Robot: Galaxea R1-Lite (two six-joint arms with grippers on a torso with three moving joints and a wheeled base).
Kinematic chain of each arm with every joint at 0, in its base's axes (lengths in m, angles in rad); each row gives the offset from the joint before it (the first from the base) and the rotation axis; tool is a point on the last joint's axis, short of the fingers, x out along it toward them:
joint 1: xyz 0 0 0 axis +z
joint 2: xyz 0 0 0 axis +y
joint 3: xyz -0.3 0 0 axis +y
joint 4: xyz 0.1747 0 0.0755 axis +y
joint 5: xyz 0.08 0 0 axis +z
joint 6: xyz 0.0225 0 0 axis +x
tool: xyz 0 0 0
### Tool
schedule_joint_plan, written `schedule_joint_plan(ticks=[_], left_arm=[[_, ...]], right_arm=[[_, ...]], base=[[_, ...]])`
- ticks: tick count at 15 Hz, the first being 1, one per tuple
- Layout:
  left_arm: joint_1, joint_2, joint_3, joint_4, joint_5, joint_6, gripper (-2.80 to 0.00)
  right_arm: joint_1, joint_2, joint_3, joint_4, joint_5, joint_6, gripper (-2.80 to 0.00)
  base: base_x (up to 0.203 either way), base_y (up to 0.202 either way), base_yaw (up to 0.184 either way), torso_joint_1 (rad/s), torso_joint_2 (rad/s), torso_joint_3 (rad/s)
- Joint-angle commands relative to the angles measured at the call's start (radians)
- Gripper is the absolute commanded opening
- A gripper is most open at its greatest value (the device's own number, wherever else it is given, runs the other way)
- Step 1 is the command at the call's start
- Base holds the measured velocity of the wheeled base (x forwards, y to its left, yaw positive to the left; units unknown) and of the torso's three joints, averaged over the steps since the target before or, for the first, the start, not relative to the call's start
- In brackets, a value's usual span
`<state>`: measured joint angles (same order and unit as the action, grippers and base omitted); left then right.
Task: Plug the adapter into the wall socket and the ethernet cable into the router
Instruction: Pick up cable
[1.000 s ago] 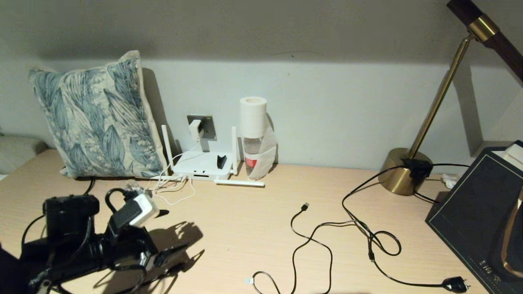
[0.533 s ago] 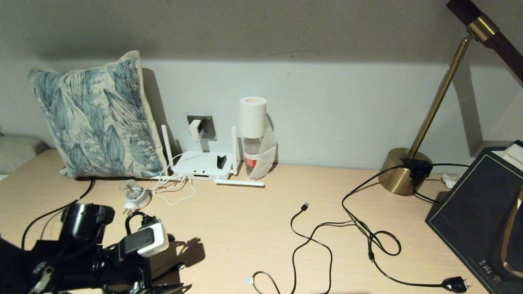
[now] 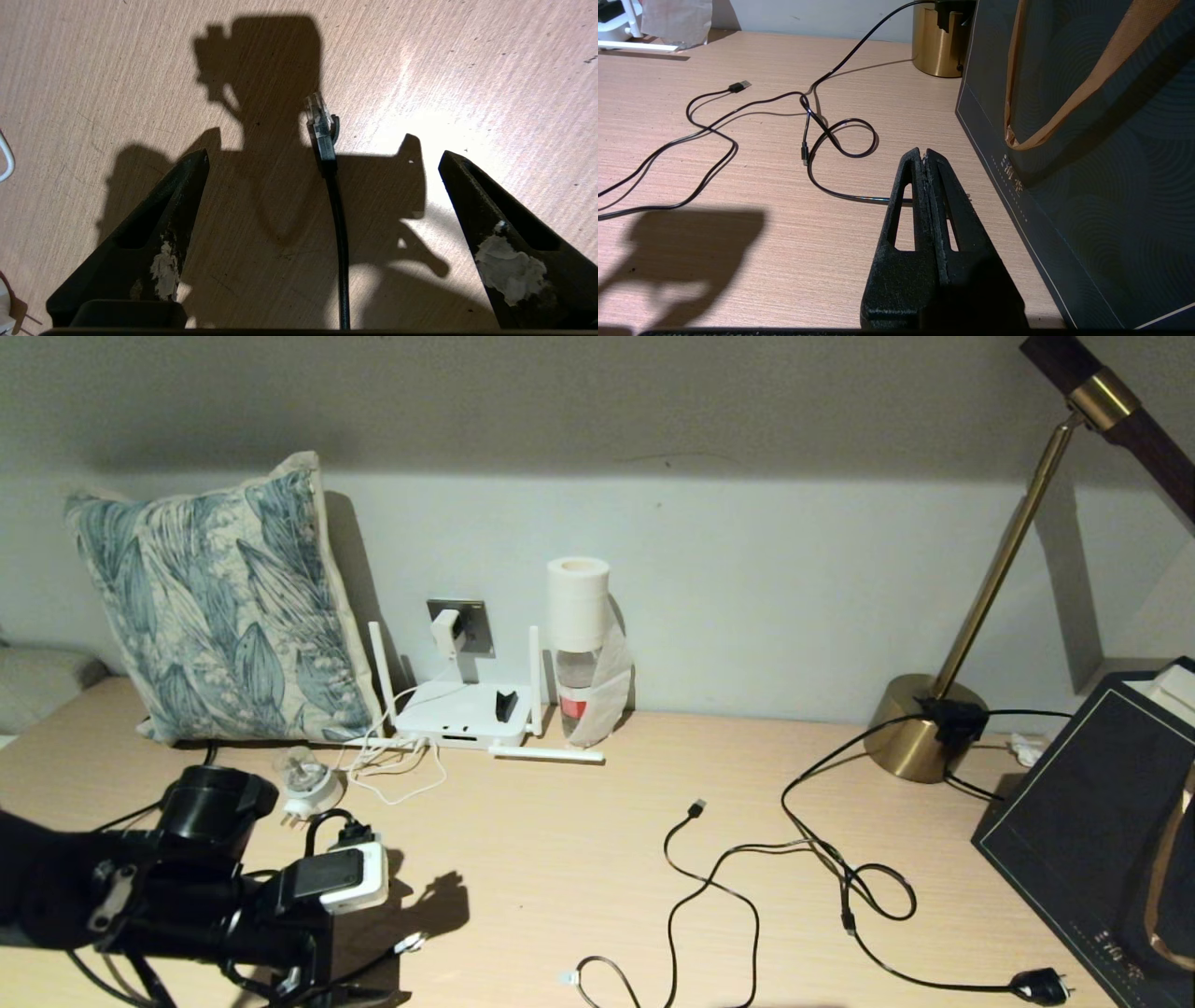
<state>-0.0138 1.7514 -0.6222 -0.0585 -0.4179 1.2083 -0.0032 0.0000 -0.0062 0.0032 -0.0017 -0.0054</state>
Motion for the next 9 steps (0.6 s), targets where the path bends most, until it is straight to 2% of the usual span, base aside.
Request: schedule_joint_plan(ticks=[1, 9], left_arm=[[0.0, 0.039, -0.01, -0.002, 0.002, 0.005, 0.0], [0.002, 0.089, -0.024, -0.007, 0.001, -0.015, 0.0]], right_arm=[[0.0, 0.001, 0.0, 0.0, 0.0, -0.001, -2.8], [0.0, 0.0, 0.0, 0.0, 0.0, -0.001, -2.8]], base=[[0.0, 0.0, 0.0, 0.0, 0.0, 0.0], [0.0, 0.0, 0.0, 0.0, 0.0, 0.0]])
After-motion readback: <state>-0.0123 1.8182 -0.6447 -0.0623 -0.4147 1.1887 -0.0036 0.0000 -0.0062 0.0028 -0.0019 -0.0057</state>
